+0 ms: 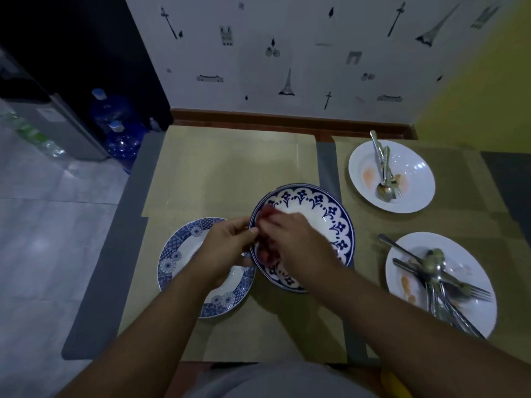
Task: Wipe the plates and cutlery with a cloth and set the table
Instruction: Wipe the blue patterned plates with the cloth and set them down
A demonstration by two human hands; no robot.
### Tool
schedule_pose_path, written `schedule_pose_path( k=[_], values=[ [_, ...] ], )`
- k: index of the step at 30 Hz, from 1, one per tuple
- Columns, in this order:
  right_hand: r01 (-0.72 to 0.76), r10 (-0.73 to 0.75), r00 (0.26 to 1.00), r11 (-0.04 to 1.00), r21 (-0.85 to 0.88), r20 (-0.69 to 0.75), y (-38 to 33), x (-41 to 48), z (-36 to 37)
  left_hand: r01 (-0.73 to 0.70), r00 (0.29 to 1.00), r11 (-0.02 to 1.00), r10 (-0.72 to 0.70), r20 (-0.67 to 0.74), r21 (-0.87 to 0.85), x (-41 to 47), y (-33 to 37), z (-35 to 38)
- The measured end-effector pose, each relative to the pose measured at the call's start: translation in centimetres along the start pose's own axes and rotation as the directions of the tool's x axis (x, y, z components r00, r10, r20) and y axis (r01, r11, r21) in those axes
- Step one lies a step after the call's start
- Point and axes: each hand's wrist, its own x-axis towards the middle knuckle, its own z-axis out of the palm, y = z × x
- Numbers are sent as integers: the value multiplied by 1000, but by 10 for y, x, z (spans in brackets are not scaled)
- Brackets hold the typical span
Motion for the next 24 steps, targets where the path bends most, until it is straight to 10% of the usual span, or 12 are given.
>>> schedule_pose_path(
  k=[5,12,19,24],
  values=[
    [-224,218,972,972,-69,-84,42,15,-17,9,999,998,-11,-37,-60,-1,-1,-3],
    [-140,138,981,990,3,137,12,-46,4,22,998,998,-26,-62,-57,3,-6,-12],
    [-112,104,992,988,110,73,7,12,5,24,996,997,-30,-80,-72,16,4,-27],
    [-295,339,933,912,285,-119,29,48,-28,-14,984,998,2,-177,-66,38,28,-58]
  ],
)
